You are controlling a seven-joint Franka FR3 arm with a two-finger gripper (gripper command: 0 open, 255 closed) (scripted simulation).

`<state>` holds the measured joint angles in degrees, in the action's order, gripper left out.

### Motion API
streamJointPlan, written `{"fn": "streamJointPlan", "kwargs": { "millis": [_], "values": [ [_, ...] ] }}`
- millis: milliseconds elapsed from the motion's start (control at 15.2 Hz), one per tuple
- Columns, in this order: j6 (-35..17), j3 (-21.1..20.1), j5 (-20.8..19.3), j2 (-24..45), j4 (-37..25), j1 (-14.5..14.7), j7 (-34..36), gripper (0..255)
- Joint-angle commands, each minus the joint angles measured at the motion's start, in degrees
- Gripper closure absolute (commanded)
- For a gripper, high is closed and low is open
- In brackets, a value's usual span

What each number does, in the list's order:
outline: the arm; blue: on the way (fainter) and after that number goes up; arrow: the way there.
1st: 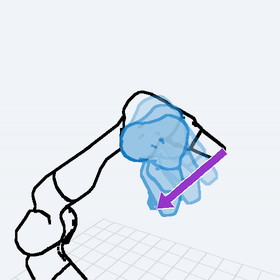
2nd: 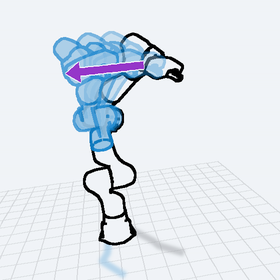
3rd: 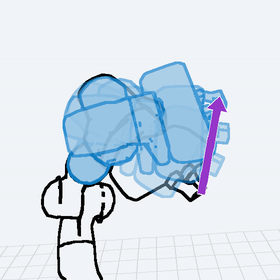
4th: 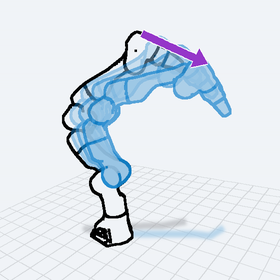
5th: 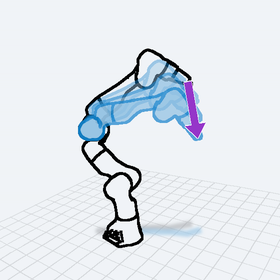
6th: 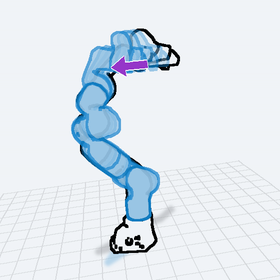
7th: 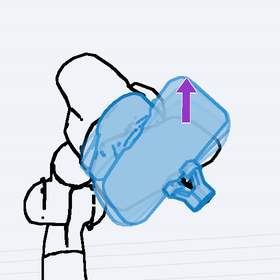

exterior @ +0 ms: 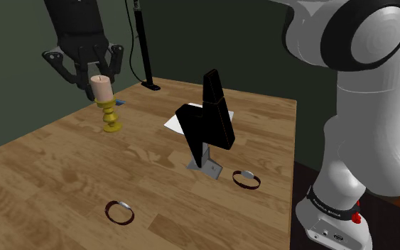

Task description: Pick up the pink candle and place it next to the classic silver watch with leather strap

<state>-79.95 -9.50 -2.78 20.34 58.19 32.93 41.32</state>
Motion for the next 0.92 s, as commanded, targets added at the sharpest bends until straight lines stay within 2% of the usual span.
{"fn": "streamJointPlan", "kwargs": {
  "millis": [0, 858],
  "values": [
    [-2.4, 0.0, 0.2, -1.3, 3.6, -0.2, 0.0, 255],
    [-14.8, 0.1, 1.0, -5.9, 20.6, -1.2, -0.3, 255]
  ]
}}
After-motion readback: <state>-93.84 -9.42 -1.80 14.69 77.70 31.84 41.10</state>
